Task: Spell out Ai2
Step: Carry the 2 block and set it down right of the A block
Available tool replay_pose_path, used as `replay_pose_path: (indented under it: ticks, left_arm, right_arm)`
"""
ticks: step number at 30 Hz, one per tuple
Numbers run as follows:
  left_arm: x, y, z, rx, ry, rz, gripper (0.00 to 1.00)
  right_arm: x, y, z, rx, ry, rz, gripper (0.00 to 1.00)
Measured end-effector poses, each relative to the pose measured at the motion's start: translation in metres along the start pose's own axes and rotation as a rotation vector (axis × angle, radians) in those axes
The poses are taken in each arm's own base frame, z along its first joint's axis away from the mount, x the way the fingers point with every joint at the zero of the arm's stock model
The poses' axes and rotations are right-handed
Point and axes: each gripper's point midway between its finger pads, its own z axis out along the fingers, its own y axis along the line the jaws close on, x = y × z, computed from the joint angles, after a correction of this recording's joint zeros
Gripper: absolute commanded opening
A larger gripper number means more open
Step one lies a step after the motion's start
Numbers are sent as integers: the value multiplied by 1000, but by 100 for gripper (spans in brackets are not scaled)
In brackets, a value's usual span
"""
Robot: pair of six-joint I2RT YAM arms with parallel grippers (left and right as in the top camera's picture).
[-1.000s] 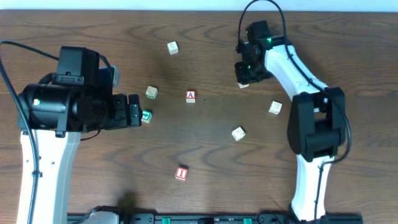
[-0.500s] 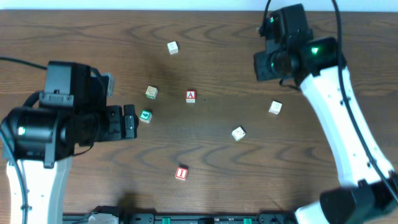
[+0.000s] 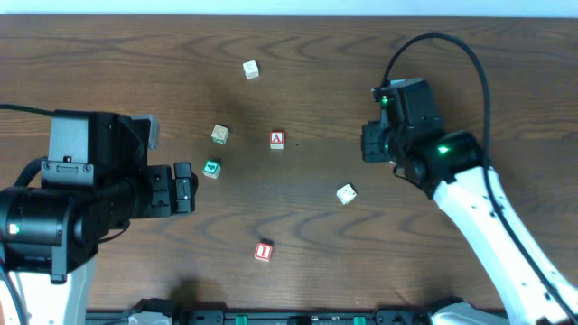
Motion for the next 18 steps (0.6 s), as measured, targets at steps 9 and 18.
replay_pose_path:
  ticks: [9, 18]
  left_arm:
    - [-1, 0, 4, -1, 1, 0, 95]
    - [-10, -1, 5, 4, -33, 5, 95]
  right_arm:
    - [11, 14, 80, 7, 68, 44, 14]
    - [14, 30, 123, -14, 68, 29, 14]
